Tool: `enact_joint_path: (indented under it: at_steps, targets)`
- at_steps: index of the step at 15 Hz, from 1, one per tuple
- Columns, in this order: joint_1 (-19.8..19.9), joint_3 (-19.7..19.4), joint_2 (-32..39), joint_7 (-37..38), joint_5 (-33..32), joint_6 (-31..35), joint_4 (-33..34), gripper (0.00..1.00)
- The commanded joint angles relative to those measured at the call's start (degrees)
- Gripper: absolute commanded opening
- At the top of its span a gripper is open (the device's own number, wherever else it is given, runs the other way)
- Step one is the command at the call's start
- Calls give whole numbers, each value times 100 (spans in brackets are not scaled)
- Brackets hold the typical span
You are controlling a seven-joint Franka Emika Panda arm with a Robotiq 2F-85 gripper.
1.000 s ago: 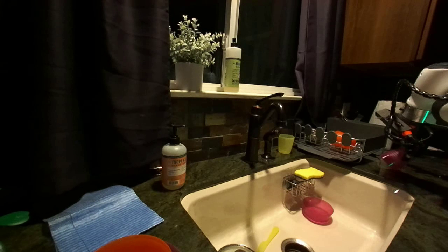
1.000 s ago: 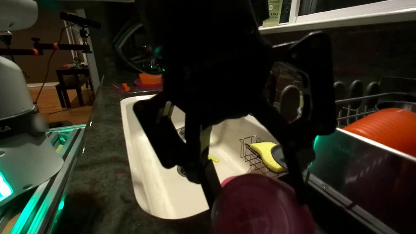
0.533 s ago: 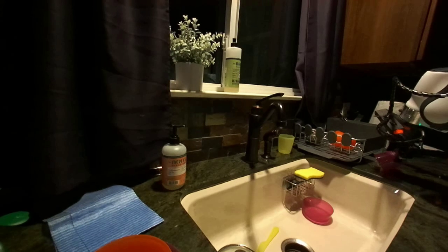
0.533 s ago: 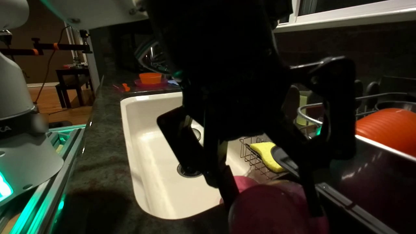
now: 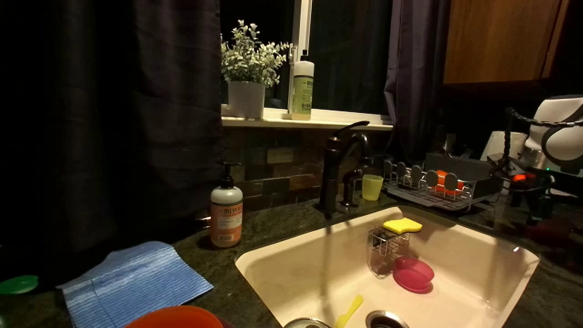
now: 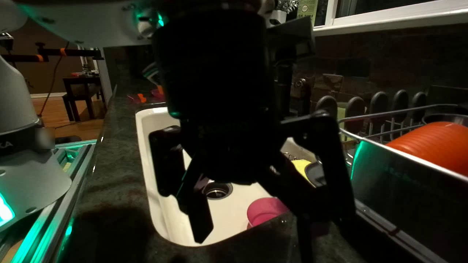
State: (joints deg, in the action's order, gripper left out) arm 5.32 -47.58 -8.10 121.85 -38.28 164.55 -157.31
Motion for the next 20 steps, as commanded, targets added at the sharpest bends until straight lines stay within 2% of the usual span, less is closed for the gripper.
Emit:
enact_joint_path:
  at_steps: [1,6,7,10,13,16,20]
  targets:
    - [118,137,-122,453,-194,-419,0,100]
    - [213,360,-191,928,-431,-829,75,100]
    - [896,1103,-109,794,-264,-814,77,100]
    - [1546,1797,-131,1146,-698,-1099,186,100]
    - [1965,2271,-143,1116,-907,-1258,220,100]
    - [2190,2479,-66,1174,-1284,-1351,300,100]
    - [2308,2561,51,1240,-1852,-1328,431,100]
